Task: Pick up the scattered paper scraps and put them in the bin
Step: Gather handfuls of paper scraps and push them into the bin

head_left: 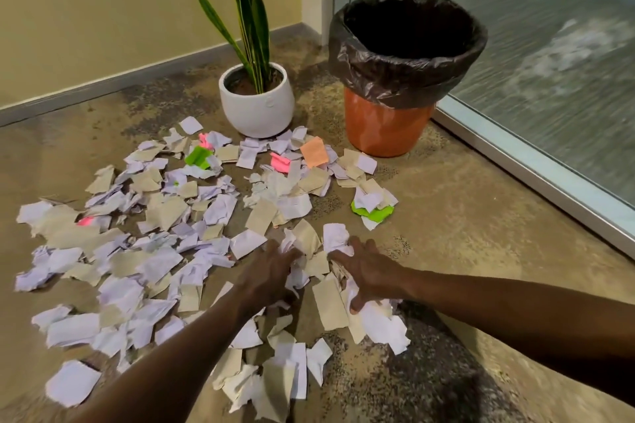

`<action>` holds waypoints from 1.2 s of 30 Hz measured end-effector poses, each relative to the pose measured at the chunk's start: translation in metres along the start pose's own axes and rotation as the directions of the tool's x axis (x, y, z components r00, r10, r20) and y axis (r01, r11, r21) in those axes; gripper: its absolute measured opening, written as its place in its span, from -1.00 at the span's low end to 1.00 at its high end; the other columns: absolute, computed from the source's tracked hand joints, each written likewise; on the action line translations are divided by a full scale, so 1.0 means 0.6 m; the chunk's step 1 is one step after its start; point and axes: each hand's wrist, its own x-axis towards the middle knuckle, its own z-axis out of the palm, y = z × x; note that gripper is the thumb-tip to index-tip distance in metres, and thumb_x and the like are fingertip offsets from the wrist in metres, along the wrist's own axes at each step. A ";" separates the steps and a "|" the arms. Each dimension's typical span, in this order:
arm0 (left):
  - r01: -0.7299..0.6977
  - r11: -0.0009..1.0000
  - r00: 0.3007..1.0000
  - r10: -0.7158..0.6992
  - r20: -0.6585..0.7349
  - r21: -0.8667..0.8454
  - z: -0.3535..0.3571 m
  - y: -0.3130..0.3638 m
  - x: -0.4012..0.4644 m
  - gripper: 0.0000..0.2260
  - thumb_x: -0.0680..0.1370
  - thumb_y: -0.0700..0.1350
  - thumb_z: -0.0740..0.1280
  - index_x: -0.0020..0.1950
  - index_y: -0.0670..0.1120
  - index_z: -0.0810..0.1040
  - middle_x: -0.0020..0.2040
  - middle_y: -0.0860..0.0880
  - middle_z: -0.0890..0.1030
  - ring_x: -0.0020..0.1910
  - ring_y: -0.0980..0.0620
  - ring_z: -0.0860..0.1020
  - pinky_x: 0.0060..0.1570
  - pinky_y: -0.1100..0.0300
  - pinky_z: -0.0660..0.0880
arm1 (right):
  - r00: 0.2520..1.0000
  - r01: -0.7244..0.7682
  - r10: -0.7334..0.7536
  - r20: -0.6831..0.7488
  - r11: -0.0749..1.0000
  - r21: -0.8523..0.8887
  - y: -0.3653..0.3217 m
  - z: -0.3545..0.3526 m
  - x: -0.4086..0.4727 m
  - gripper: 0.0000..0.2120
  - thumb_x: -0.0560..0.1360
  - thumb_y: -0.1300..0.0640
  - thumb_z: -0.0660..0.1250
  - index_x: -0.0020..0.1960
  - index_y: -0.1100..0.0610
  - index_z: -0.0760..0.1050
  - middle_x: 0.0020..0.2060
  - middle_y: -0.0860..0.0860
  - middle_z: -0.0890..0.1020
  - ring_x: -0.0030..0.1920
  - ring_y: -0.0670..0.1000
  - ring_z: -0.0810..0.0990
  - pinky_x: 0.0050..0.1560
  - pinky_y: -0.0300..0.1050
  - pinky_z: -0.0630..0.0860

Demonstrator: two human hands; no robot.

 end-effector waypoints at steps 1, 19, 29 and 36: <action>-0.018 0.998 0.999 0.016 -0.035 -0.054 -0.003 -0.001 -0.002 -0.32 0.37 0.13 0.53 0.42 0.13 0.34 0.29 -0.12 0.42 0.14 -0.04 0.47 0.04 0.18 0.50 | 1.000 0.007 -0.007 0.001 1.000 0.010 -0.002 0.000 0.003 -0.02 0.28 -0.03 0.61 0.53 -0.03 0.12 0.47 0.26 0.09 0.37 0.37 0.20 0.19 0.20 0.45; 0.113 0.909 0.970 -0.188 -0.154 -0.402 -0.124 -0.032 -0.005 -0.73 0.37 -0.19 0.54 0.06 -0.12 0.70 0.16 -0.11 0.64 -0.05 0.03 0.50 -0.12 0.27 0.33 | 0.995 0.002 -0.025 0.094 0.971 0.239 -0.011 -0.188 0.022 -0.68 0.35 0.34 0.52 0.04 0.19 0.52 0.05 0.16 0.60 -0.01 0.12 0.53 -0.25 -0.12 0.37; 0.112 0.617 0.903 -0.391 -0.180 -0.779 -0.193 -0.016 -0.021 -0.81 0.38 -0.17 0.56 -0.06 -0.17 0.66 -0.15 -0.14 0.66 -0.39 0.01 0.49 -0.37 0.23 0.37 | 0.983 0.095 0.031 -0.182 0.759 0.644 0.026 -0.266 0.001 -0.69 0.37 0.46 0.48 0.01 0.19 0.55 -0.12 0.10 0.62 -0.10 0.09 0.57 -0.04 -0.08 0.49; 0.023 0.061 0.933 -0.360 0.000 -0.998 -0.255 0.031 0.004 -0.86 0.40 -0.32 0.50 -0.06 -0.24 0.67 -0.11 -0.17 0.71 -0.27 0.00 0.66 -0.31 0.22 0.58 | 0.931 0.196 0.219 -0.291 0.371 0.908 0.062 -0.308 0.013 -0.70 0.37 0.50 0.47 -0.05 0.17 0.54 -0.19 0.11 0.64 -0.18 0.07 0.63 -0.17 -0.07 0.58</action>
